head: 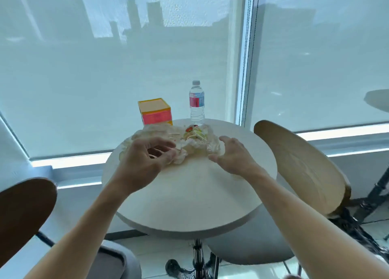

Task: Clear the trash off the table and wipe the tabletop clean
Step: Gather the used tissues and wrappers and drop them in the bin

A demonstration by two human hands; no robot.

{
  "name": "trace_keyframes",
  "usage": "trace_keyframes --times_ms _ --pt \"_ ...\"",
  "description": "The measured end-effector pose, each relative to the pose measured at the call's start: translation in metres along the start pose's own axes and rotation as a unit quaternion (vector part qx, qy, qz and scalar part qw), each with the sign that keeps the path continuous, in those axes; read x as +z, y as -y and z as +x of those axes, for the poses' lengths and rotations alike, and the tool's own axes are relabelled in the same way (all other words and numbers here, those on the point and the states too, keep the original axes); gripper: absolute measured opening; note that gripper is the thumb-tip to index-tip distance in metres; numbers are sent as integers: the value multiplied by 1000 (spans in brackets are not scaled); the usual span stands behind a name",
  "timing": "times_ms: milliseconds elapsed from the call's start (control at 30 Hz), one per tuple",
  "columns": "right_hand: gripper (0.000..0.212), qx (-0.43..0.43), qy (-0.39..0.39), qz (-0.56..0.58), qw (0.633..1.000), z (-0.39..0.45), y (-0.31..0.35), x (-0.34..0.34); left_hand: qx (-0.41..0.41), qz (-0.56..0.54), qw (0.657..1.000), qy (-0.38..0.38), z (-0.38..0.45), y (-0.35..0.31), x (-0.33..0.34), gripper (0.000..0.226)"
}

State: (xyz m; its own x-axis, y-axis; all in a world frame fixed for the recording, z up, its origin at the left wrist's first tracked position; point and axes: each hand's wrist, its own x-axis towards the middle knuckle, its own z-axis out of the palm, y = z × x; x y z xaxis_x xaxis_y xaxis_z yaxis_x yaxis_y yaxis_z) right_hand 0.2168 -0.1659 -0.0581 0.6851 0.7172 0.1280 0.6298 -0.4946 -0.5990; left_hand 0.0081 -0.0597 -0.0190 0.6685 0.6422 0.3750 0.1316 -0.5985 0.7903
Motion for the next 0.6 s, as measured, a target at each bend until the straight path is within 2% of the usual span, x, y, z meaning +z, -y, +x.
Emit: trace_keyframes --times_ms 67,133,233,300,400,467,533,600 --pt "75 13 5 -16 1000 15 2 10 1 4 1000 2 8 8 -4 8" --pt "72 16 4 -30 999 24 3 18 0 2 1000 4 15 15 -8 8" --pt "32 -3 -41 -44 998 34 3 24 -1 -7 1000 8 25 25 -14 8" --pt "20 13 -69 -36 997 35 5 20 7 -7 1000 10 30 30 -18 9" --pt "19 43 -146 -2 988 33 12 2 19 -23 999 14 39 31 -21 10" --pt "22 45 -188 63 979 29 23 -11 32 -36 999 21 44 30 -19 14" --pt "26 37 -169 153 973 21 41 -23 49 -42 997 31 50 28 -15 22" --pt "21 13 -86 231 969 12 63 -29 67 -49 996 41 56 26 -8 34"
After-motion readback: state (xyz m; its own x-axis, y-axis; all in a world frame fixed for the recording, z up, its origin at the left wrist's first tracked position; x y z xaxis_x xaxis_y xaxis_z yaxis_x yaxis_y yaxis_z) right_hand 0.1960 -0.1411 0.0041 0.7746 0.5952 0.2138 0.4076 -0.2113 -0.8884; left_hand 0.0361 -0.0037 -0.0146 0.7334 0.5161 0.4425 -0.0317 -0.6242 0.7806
